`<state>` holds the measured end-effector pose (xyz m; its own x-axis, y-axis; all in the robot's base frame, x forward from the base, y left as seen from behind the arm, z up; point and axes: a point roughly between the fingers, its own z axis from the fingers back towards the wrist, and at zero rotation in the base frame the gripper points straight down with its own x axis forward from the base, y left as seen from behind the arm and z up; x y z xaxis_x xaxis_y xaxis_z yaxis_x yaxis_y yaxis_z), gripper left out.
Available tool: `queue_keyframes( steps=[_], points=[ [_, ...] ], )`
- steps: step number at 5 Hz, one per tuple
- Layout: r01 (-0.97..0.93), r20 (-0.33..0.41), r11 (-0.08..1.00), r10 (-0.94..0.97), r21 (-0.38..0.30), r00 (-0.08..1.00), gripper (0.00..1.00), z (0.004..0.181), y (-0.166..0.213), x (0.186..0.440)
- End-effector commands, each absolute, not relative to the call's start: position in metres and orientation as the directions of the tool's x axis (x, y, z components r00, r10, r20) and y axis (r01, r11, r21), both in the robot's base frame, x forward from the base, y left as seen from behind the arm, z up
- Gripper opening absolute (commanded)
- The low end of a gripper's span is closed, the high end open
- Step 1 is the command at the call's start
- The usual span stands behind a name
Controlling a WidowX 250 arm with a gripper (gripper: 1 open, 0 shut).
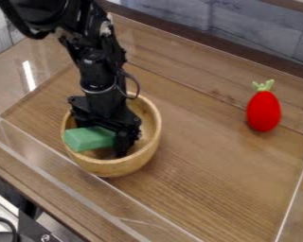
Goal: Remove the green stick from the brown bowl and put it on the table
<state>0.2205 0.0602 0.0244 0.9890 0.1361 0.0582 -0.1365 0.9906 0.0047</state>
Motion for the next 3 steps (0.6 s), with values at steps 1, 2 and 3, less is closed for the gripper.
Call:
queue_keyframes(
  steps=[1, 2, 3],
  points=[
    [-0.211, 0.094, 0.978, 0.209, 0.003, 0.973, 1.0, 0.025, 0.072, 0.234],
    [-0.188, 0.092, 0.982, 0.188, -0.007, 0.978, 1.0, 0.021, 0.065, 0.232],
    [-0.161, 0.09, 0.987, 0.161, -0.013, 0.983, 0.0, 0.017, 0.056, 0.23]
  ],
)
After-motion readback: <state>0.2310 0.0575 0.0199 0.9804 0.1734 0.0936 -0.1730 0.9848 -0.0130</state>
